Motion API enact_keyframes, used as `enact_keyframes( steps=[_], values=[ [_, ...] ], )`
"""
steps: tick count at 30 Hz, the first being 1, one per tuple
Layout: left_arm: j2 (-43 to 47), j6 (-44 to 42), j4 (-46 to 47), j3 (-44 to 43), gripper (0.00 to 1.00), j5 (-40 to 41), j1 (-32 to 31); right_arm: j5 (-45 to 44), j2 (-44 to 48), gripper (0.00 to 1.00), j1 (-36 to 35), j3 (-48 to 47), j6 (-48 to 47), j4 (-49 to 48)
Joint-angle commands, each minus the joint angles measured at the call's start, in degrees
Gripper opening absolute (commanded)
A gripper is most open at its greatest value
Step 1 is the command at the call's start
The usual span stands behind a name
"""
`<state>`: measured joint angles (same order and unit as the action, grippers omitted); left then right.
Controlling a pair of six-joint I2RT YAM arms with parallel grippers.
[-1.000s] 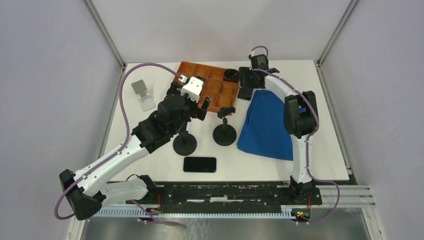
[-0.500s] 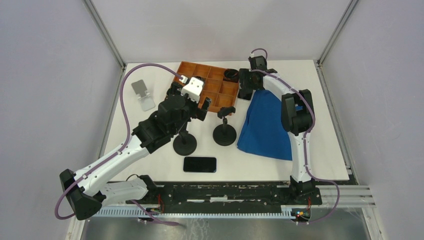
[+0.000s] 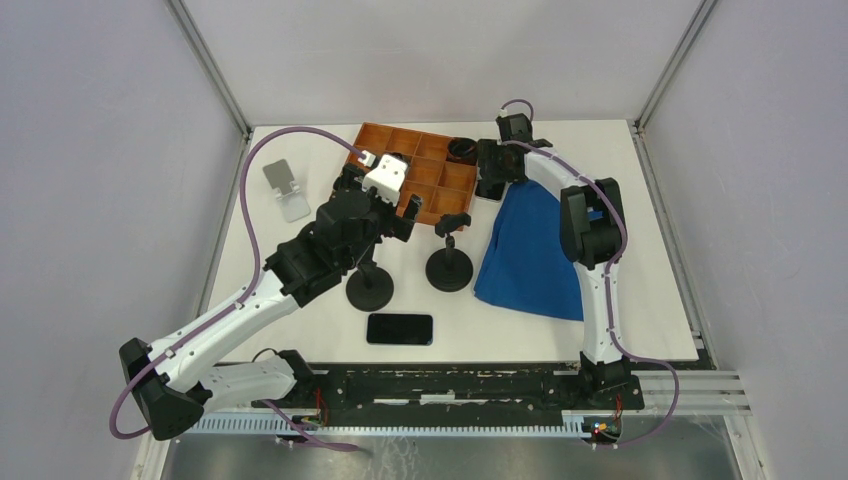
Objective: Place the phone on the phone stand
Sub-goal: Pick up the phone at the center of the board.
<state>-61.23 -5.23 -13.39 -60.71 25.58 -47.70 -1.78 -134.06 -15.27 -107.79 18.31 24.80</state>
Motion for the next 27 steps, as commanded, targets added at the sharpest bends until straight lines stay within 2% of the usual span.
enact_keyframes(
  steps=[1, 8, 18, 27],
  values=[
    [0.41, -2.72, 2.06, -0.11, 1.00, 1.15, 0.15, -2.37, -1.80, 0.92, 0.11, -1.92, -0.40, 0.95],
    [0.66, -2.71, 2.13, -0.14, 1.00, 1.14, 0.15, -4.14, -1.89, 0.89, -0.74, -0.96, -2.79, 1.71],
    [1.11, -2.70, 2.11, -0.20, 1.00, 0.96, 0.15, -2.57, -0.44, 0.92, -2.11, 2.50, -1.76, 1.14],
    [1.63, -2.79, 2.05, -0.20, 1.00, 0.96, 0.15, -8.15, 0.24, 0.94, -5.21, 5.39, -5.03, 1.40]
  ],
)
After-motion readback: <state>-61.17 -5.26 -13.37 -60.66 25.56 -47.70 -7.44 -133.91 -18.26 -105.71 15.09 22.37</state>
